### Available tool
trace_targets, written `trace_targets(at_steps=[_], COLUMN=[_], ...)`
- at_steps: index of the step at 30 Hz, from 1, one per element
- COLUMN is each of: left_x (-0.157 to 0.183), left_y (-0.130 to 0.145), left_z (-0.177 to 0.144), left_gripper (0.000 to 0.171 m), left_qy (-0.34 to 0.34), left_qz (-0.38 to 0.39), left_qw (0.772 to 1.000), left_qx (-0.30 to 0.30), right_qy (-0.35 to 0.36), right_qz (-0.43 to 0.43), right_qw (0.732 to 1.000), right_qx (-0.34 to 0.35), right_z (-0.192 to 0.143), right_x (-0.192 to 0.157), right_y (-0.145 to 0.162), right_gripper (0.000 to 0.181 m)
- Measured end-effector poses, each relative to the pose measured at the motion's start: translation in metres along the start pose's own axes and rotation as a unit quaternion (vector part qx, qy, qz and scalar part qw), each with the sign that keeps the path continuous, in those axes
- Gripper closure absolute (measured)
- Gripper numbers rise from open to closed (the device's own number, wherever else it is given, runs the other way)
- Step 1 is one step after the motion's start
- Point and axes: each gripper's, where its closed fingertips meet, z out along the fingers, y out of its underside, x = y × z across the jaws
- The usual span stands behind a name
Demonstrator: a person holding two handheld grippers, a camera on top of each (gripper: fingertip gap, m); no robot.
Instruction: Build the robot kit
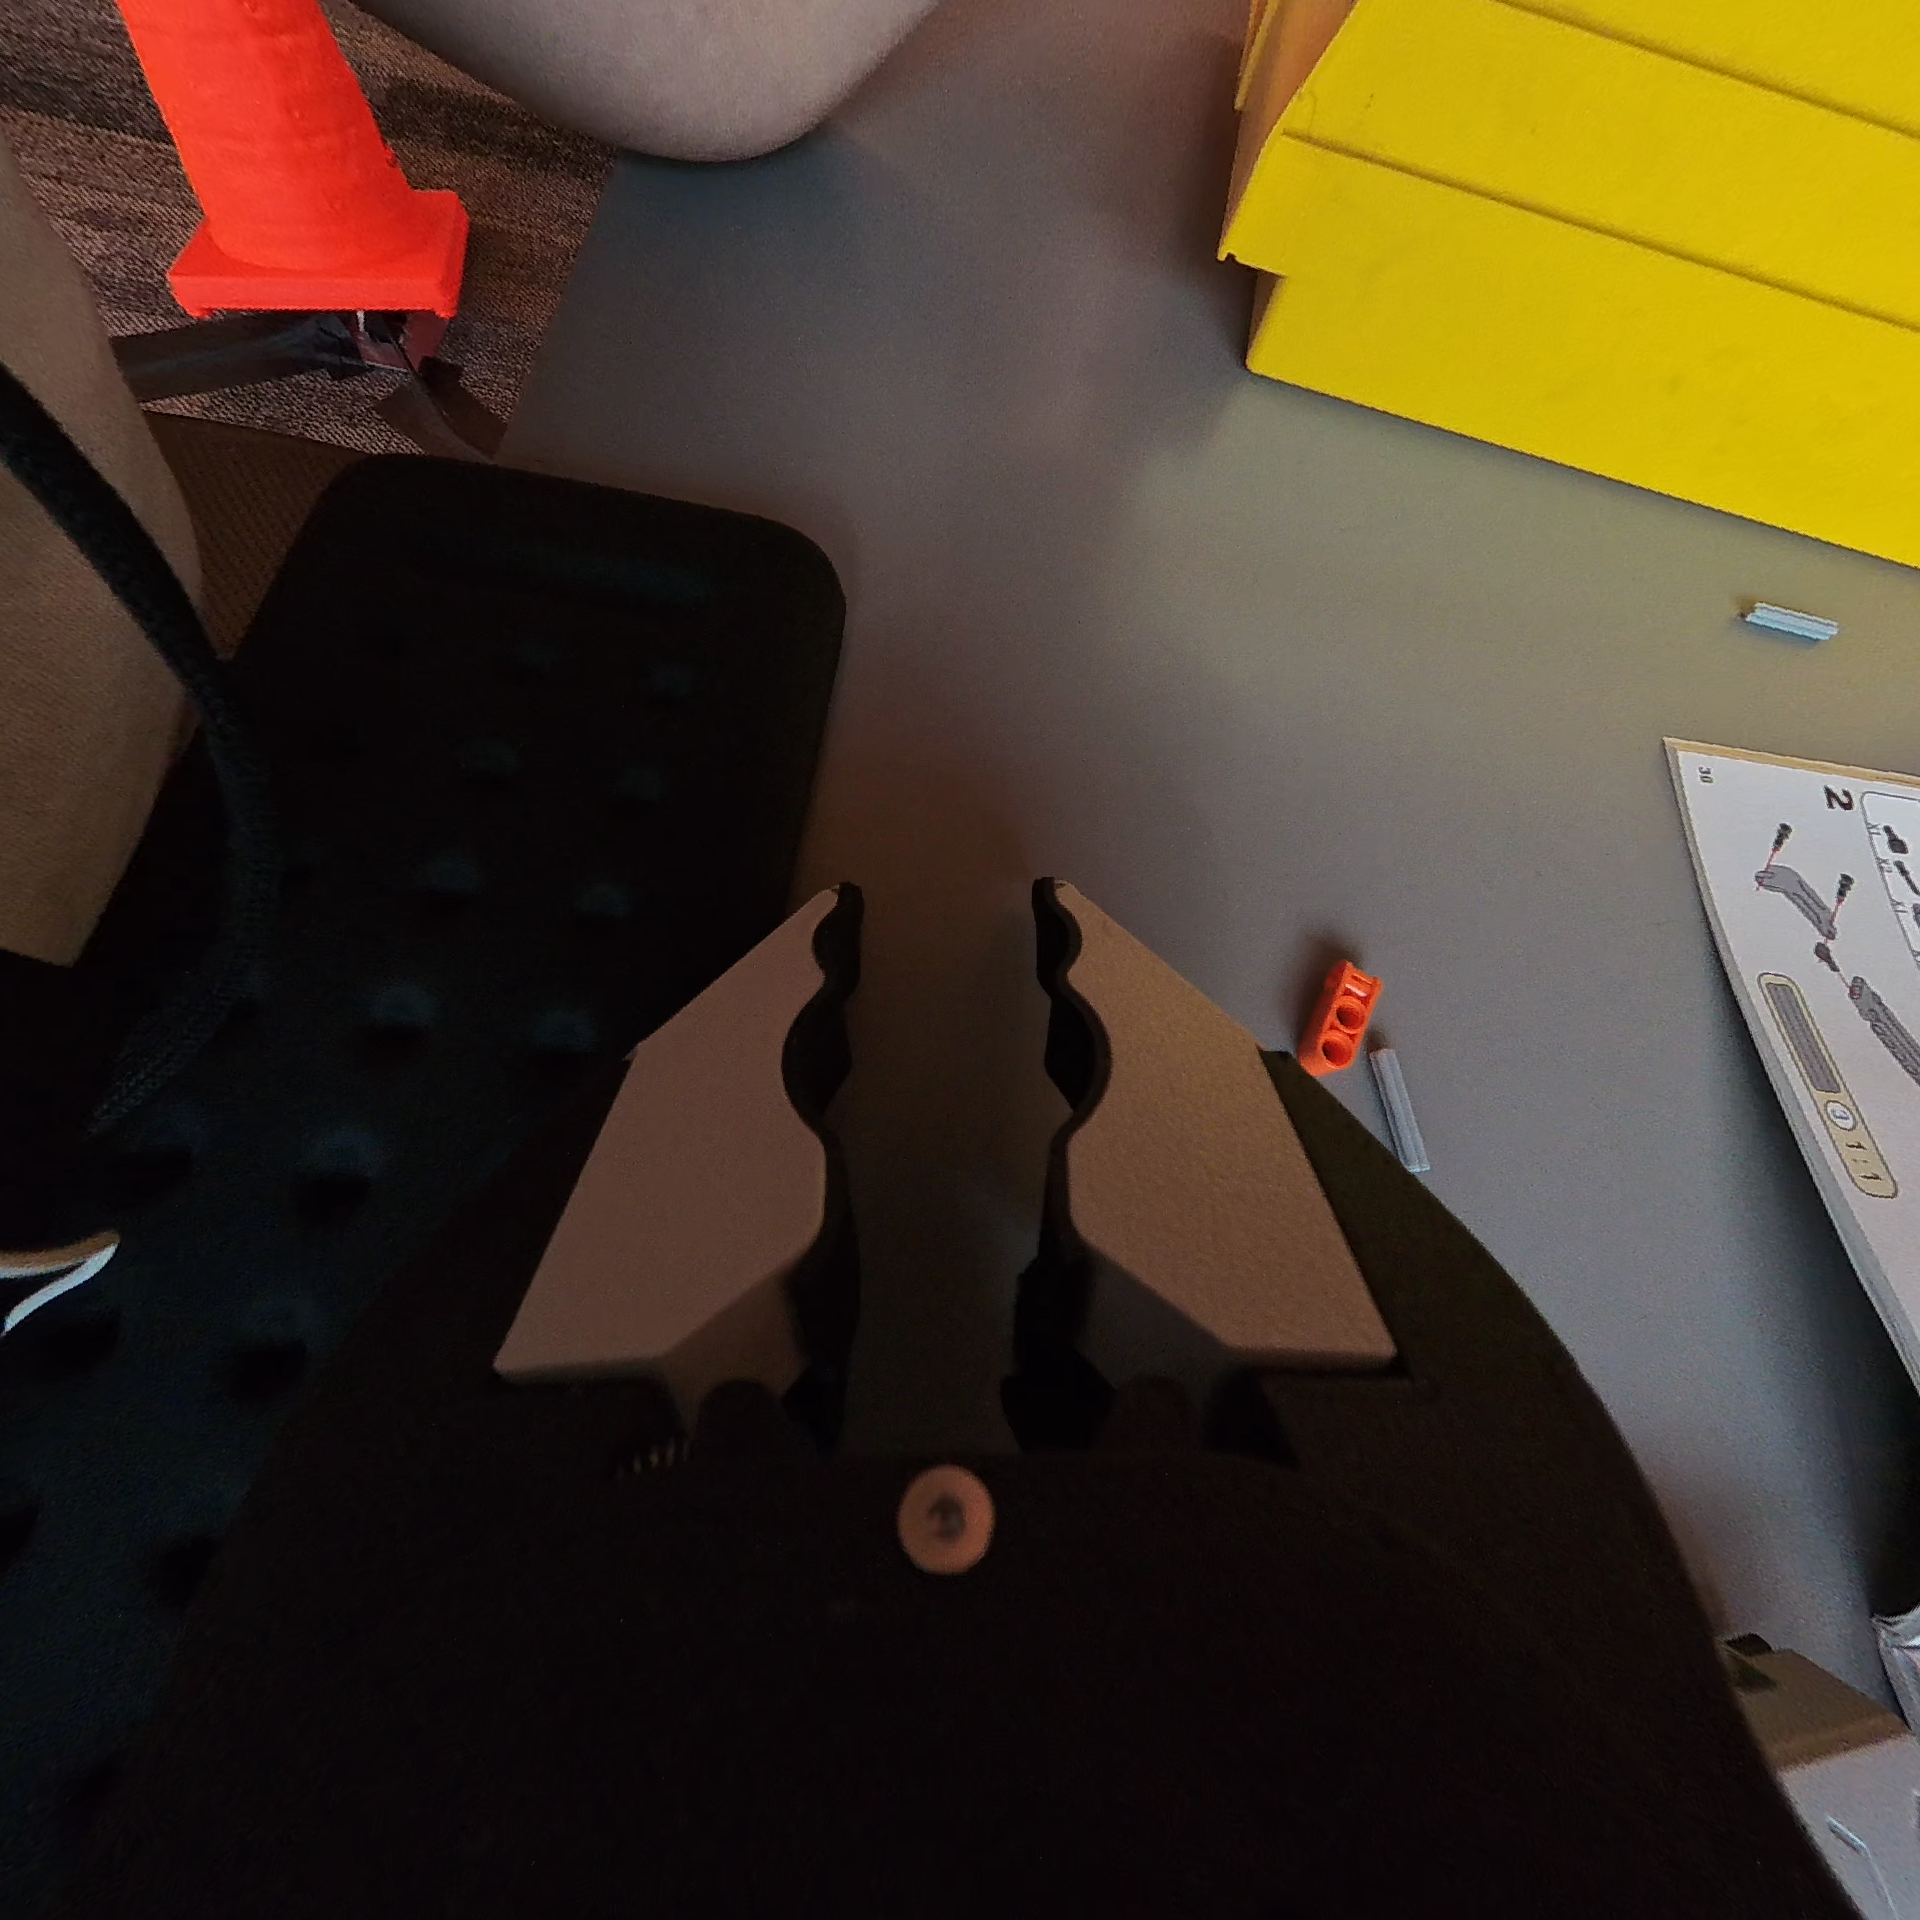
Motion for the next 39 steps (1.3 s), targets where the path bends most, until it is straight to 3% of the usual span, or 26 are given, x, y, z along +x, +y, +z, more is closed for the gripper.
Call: trace_targets(at_steps=[10,14,23,34,37,39], left_x=[0.024,0.013,-0.012,-0.01,0.005,0.009], left_y=[-0.03,-0.023,-0.015,-0.02,-0.014,-0.015], left_z=[-0.024,-0.023,-0.015,-0.008,-0.001,0.0], left_gripper=[0.161,0.146,0.13,0.135,0.152,0.151], left_qy=[0.027,0.008,0.001,0.014,0.048,0.036], left_qz=[0.047,0.034,-0.027,-0.018,0.004,0.026], left_qw=[0.994,0.996,0.998,0.998,0.998,0.999], left_qx=[0.09,0.083,0.065,0.055,0.029,0.022], right_qy=[0.0,0.001,0.0,-0.001,-0.001,-0.001], right_qz=[-0.001,-0.001,0.0,0.001,0.0,0.001], right_qw=[1.0,1.0,1.0,1.0,1.0,1.0], right_qx=[0.0,0.0,0.0,0.0,0.0,0.0], right_z=[0.0,0.0,0.0,0.0,0.0,0.0], right_x=[0.0,0.0,0.0,0.0,0.0,0.0], right_y=[0.0,0.0,0.0,0.0,0.0,0.0], right_gripper=[0.148,0.148,0.148,0.148,0.148,0.148])
